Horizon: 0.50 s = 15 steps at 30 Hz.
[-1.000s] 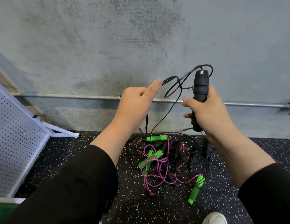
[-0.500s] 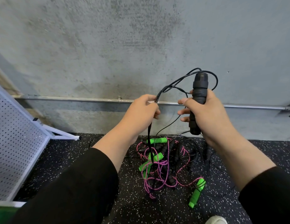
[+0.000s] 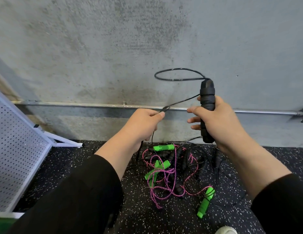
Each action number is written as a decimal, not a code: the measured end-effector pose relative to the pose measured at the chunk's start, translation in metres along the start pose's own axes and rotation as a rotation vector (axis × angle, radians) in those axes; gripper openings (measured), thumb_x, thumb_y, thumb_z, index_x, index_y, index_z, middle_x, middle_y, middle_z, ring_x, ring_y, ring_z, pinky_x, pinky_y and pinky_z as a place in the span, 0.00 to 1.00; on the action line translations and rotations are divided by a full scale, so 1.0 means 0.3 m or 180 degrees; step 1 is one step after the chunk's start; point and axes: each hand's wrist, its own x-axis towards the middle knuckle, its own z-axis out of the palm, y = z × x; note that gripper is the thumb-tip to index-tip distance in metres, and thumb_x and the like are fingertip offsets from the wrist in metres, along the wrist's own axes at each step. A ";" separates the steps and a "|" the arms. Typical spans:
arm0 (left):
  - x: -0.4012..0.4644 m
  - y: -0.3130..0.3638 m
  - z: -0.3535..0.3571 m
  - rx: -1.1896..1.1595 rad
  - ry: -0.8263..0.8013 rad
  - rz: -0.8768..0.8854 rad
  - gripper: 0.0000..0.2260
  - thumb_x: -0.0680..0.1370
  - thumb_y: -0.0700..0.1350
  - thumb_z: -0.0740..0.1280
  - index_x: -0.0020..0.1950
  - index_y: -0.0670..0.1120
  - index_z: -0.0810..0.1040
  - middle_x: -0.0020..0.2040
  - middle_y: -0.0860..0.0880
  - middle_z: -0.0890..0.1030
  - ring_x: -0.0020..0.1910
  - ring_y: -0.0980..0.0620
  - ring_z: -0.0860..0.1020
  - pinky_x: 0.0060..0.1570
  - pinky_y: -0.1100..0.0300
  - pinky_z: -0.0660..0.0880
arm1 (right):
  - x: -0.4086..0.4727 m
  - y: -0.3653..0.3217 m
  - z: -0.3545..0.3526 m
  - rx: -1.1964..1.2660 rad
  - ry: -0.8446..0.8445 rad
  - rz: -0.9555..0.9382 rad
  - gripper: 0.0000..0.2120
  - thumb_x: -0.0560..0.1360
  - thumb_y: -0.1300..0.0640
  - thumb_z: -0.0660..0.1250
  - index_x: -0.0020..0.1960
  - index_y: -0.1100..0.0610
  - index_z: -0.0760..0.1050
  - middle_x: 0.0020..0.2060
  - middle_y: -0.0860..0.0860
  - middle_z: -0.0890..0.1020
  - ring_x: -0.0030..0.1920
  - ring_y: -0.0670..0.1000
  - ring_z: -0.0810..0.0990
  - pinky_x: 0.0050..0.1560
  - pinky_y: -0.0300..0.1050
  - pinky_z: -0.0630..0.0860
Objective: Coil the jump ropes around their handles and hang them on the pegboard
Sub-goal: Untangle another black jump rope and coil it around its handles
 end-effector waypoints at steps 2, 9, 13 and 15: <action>-0.005 0.012 0.006 0.0132 -0.0012 0.0195 0.11 0.83 0.46 0.63 0.46 0.49 0.84 0.23 0.58 0.69 0.24 0.55 0.64 0.32 0.58 0.62 | 0.004 0.013 0.005 -0.0152 -0.0103 0.0029 0.10 0.78 0.63 0.70 0.56 0.53 0.72 0.55 0.58 0.83 0.41 0.53 0.85 0.40 0.48 0.83; -0.040 0.074 -0.004 -0.0369 -0.0015 0.0790 0.19 0.82 0.54 0.67 0.32 0.48 0.78 0.24 0.53 0.63 0.24 0.54 0.59 0.30 0.58 0.56 | 0.025 0.040 0.009 -0.0712 0.0005 -0.0021 0.13 0.74 0.66 0.70 0.56 0.59 0.72 0.43 0.56 0.78 0.47 0.62 0.85 0.38 0.50 0.84; -0.056 0.092 -0.015 -0.1067 -0.0362 0.0624 0.20 0.83 0.49 0.65 0.32 0.46 0.72 0.24 0.51 0.60 0.24 0.52 0.54 0.28 0.61 0.53 | 0.010 0.027 0.013 -0.0701 -0.0078 -0.0113 0.14 0.75 0.63 0.70 0.58 0.57 0.72 0.48 0.55 0.84 0.41 0.56 0.86 0.33 0.49 0.79; -0.051 0.097 -0.019 -0.1260 -0.0139 0.0542 0.19 0.83 0.50 0.64 0.33 0.47 0.71 0.24 0.52 0.59 0.24 0.52 0.54 0.27 0.62 0.53 | 0.003 0.019 0.016 -0.0707 -0.0180 -0.0064 0.14 0.75 0.62 0.72 0.57 0.55 0.72 0.48 0.57 0.85 0.35 0.53 0.83 0.32 0.47 0.74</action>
